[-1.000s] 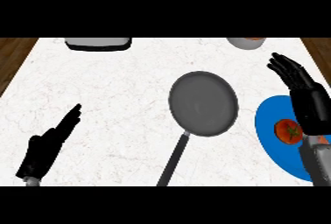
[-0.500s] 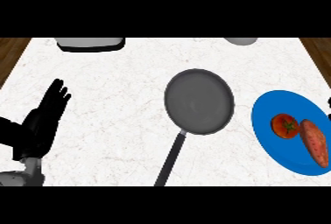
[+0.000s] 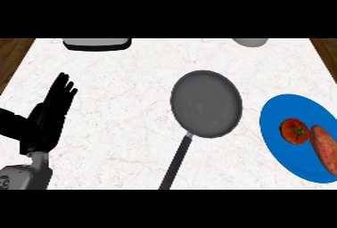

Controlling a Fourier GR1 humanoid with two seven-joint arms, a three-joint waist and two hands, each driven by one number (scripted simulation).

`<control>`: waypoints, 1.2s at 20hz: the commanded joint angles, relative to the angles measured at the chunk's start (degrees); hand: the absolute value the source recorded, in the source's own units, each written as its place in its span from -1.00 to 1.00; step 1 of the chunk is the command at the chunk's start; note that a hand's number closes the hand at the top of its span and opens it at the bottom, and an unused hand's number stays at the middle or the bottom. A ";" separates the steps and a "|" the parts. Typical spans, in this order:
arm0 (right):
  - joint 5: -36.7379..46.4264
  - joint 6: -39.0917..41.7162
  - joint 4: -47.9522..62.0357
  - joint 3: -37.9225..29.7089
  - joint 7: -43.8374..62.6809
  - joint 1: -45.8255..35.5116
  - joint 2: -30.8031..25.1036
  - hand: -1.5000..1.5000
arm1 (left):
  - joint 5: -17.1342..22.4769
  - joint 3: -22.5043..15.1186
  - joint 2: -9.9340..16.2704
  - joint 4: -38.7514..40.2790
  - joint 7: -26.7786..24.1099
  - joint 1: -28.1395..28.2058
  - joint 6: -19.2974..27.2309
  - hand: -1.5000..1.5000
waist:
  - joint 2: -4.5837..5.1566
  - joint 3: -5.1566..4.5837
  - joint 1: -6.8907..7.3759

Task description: Pick the tomato from the plate and place it in the pan

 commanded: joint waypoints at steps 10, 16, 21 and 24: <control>19.88 -7.14 -10.16 10.32 5.19 -2.93 -5.99 -1.00 | -2.47 -0.46 -2.68 0.42 0.44 -1.77 0.71 0.00 | -0.28 -0.22 0.34; 31.40 -3.68 -14.90 18.68 17.18 -2.69 -8.94 -1.00 | -2.25 0.34 -2.56 1.85 0.92 -2.24 0.00 0.00 | -0.13 -0.29 0.67; 37.80 -1.83 -17.58 21.33 19.52 -0.57 -8.50 -1.00 | -1.93 2.33 -2.34 3.17 -0.77 -1.99 -2.03 0.00 | -0.27 -0.23 0.06; 41.09 -3.44 -21.15 20.00 19.45 2.15 -6.52 -1.00 | -3.16 2.78 -2.24 0.40 2.38 -1.26 -1.39 0.00 | -0.37 -0.21 -0.10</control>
